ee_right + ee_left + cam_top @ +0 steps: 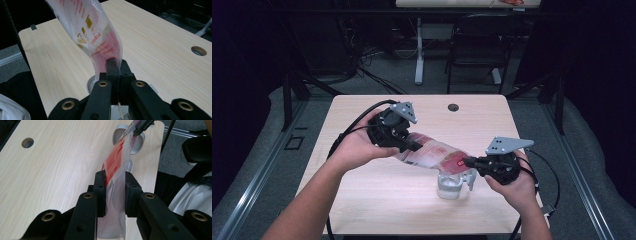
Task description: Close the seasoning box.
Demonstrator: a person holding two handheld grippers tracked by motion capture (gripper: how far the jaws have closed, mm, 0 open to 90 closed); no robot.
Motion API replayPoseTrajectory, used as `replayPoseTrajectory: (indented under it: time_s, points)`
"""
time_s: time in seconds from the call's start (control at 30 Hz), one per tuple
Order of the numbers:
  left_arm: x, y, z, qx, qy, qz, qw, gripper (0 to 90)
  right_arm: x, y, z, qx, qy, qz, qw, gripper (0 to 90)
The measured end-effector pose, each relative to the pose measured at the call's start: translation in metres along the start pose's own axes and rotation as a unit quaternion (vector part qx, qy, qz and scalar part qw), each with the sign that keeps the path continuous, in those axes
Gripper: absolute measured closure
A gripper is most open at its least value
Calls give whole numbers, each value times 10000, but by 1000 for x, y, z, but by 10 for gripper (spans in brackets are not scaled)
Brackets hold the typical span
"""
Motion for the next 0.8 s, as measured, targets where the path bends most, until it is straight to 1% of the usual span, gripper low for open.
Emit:
replayPoseTrajectory:
  time_s: [0.17, 0.23, 0.4, 0.6, 0.7, 0.8]
  points:
    - [0, 0, -1, -12, -5, -33, 10000, 761, -2, 1, 1, -43, 36, -33, 10000, 900]
    - [0, 1, -3, -33, -1, -68, 10000, 761, -2, 2, 1, -46, 46, 4, 10000, 900]
    - [-2, 3, -9, -98, 21, -71, 9999, 762, 1, 6, 3, -62, 63, 119, 9999, 900]
    - [0, 3, -12, -111, 12, -69, 9999, 757, 4, 4, 3, -42, 14, 95, 9999, 900]
    - [2, 4, -17, -169, -40, -99, 9998, 752, 3, 4, 4, -74, -10, 106, 9999, 900]
    - [5, 5, -23, -206, -39, -123, 9997, 751, 4, 5, 4, -80, -31, 107, 9999, 900]
Point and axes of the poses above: each handheld gripper's, and its own axes: x roughly forward along the jaws, z roughly out of its top, y roughly to its left, the point moved 4 cm from there along x, roughly forward along the jaws, and after that the axes turned 12 degrees about z, right-handed, at the moved point
